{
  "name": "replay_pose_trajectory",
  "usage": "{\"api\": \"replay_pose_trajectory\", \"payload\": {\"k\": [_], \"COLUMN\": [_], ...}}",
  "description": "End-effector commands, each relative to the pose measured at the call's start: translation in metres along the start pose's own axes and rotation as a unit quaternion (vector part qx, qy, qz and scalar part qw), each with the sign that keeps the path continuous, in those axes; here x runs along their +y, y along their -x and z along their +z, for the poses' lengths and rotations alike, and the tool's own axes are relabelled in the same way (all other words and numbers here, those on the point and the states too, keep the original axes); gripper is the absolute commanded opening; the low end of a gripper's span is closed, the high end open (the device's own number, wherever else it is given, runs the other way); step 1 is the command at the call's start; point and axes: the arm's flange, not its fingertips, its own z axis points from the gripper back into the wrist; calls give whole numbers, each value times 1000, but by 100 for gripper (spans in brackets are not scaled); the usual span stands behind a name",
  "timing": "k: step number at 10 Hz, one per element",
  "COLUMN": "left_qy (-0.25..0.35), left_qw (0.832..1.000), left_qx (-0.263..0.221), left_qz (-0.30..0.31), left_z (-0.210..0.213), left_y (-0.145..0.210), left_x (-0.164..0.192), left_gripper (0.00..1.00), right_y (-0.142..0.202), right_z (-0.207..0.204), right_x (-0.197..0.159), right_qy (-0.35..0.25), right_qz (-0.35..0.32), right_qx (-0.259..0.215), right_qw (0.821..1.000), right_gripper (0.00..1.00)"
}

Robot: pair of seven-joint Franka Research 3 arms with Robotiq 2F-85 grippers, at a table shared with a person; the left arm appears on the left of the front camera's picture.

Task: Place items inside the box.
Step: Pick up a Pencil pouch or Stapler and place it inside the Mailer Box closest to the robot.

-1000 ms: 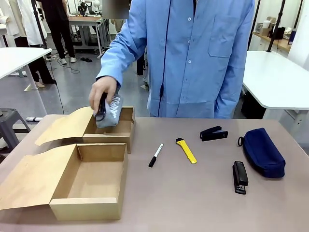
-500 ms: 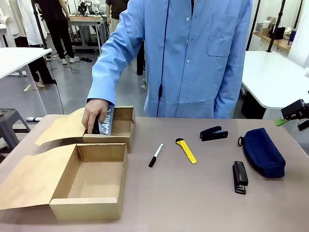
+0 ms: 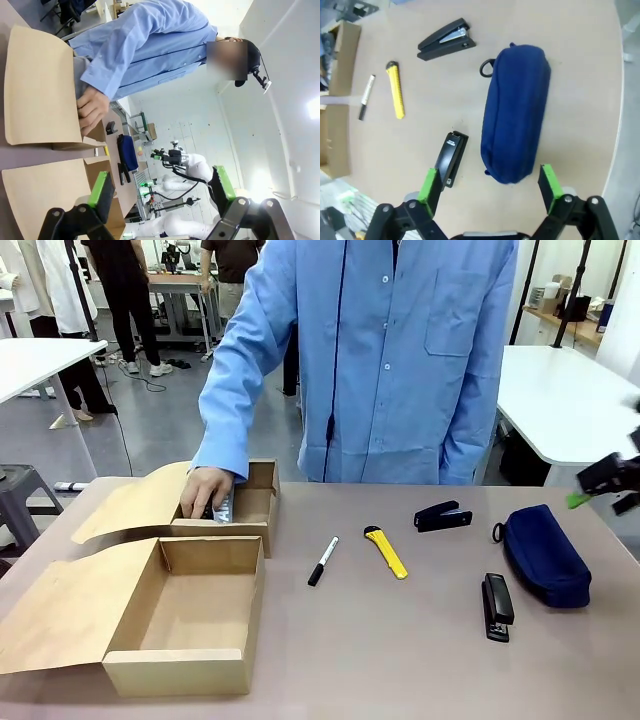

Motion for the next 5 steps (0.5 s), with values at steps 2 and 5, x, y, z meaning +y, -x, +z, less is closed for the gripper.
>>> {"api": "replay_pose_trajectory", "payload": {"k": [2,5], "left_qy": [8,8], "left_qw": [1000,1000], "left_qx": [2,2], "left_qz": [-6,-6], "left_z": [0,0], "left_y": [1,1], "left_x": [-2,-2], "left_gripper": [100,100], "right_y": [-59,-70], "right_z": [-50,-91], "right_x": [26,34], "right_qy": [104,213], "right_qz": [-1,-47], "right_qx": [73,104], "right_qw": [992,970], "right_gripper": [100,100]}}
